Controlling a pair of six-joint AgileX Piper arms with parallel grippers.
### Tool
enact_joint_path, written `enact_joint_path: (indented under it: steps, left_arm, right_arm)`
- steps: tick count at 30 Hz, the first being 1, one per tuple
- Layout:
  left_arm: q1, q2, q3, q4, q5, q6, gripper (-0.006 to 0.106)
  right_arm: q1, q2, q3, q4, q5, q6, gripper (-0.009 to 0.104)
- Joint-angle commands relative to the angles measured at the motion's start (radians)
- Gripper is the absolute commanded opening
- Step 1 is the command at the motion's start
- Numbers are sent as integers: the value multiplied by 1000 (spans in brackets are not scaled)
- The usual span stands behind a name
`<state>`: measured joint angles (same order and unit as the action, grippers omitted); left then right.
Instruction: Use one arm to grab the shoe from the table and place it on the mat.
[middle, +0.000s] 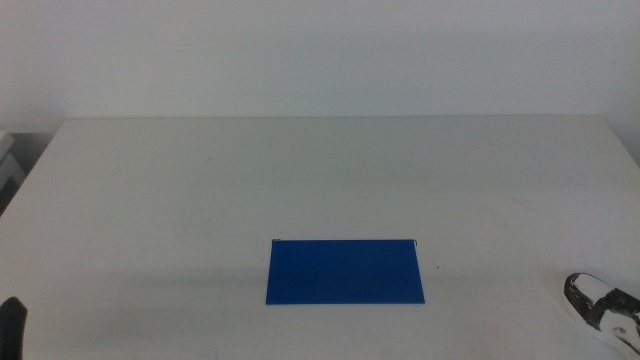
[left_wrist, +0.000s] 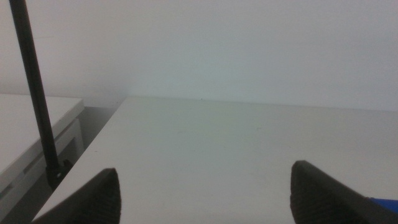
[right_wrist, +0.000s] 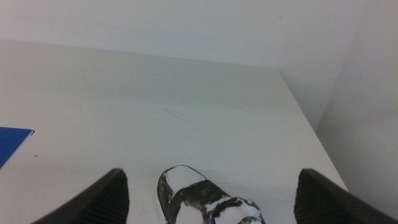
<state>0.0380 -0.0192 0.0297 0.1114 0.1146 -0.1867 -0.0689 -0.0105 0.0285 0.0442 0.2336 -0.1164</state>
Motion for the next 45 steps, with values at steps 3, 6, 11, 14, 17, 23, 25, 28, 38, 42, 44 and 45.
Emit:
enact_joint_path:
  steps: [3,6,11,14,17,23,25,28,38,42,44,45]
  left_arm:
    - [-4,-6,5,-4,-81,-3,94]
    - [-4,-6,5,-4,-81,-3,94]
    - [-4,-6,5,-4,-81,-3,94]
    - [-4,-6,5,-4,-81,-3,94]
    - [-4,-6,5,-4,-81,-3,94]
    - [-4,-6,5,-4,-81,-3,94]
    - [-4,-6,5,-4,-81,-3,94]
    - [-4,-6,5,-4,-81,-3,94]
    - [-4,-6,5,-4,-81,-3,94]
    - [-4,-6,5,-4,-81,-3,94]
    - [-4,-6,5,-4,-81,-3,94]
    - [-4,-6,5,-4,-81,-3,94]
  right_arm:
    - [-6,-26,-62,4,7,-6,92]
    - [-6,-25,-144,4,144,-6,92]
    - [-6,20,-278,-6,267,-6,92]
    - [-6,77,-336,-12,270,-8,92]
    - [-6,153,-401,-13,320,-8,92]
    - [-6,360,-568,-34,476,-26,92]
    - [-6,436,-628,-30,558,-26,92]
    - [-6,553,-709,-30,628,-26,92]
    - [-6,871,-978,-13,906,-88,92]
    - [-6,991,-1036,-11,993,-219,92]
    - [-6,1032,-1043,-11,986,-275,92]
    - [-6,1051,-1043,-11,977,-295,92]
